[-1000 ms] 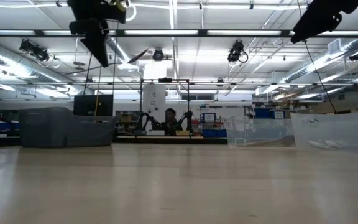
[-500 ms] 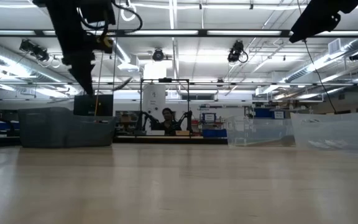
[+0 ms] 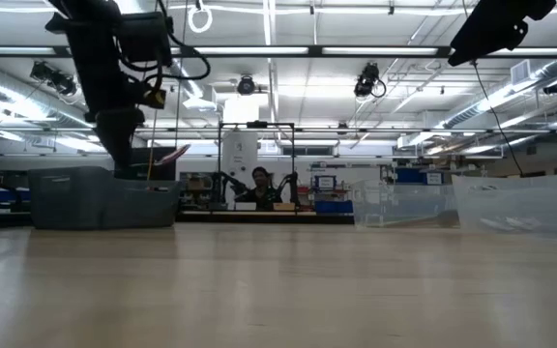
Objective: Sort silverware by color (type)
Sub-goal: Put the blue spoon into the black bin
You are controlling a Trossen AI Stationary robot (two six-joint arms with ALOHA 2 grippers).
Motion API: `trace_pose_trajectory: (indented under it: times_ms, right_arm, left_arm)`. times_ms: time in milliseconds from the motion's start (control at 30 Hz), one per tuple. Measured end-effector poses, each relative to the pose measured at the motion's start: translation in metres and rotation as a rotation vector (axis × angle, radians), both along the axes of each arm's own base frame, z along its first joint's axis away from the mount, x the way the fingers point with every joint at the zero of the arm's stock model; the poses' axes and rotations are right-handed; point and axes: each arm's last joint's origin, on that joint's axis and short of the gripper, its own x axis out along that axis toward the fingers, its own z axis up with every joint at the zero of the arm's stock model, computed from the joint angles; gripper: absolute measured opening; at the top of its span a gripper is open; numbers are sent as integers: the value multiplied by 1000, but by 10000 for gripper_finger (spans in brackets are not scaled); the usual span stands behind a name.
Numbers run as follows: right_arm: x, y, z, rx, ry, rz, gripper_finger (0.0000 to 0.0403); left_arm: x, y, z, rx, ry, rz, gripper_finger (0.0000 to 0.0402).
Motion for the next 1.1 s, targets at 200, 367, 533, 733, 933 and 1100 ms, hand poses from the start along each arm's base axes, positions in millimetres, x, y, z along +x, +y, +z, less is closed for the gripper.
trace_pose_trajectory:
  times_ms: [200, 367, 533, 733, 933, 1100]
  right_arm:
    - [0, 0, 0, -19, 8, 15, 246]
    - [0, -1, 0, -34, 0, 4, 246]
    - [1, 0, 1, -22, -14, 3, 246]
    - [1, 1, 1, -15, -14, 9, 246]
    - [1, 0, 1, -16, -14, 9, 246]
    - [1, 0, 1, -17, -13, 10, 246]
  left_arm:
    - [-9, 1, -17, -20, 29, 57, 16]
    - [-14, 2, -27, -31, 50, 77, 16]
    - [-14, 3, -27, -32, 38, 83, 17]
    - [-14, 3, -27, -34, 32, 92, 18]
    - [-14, 5, -28, -45, 4, 159, 18]
    - [-19, 12, -30, -109, -31, 241, 18]
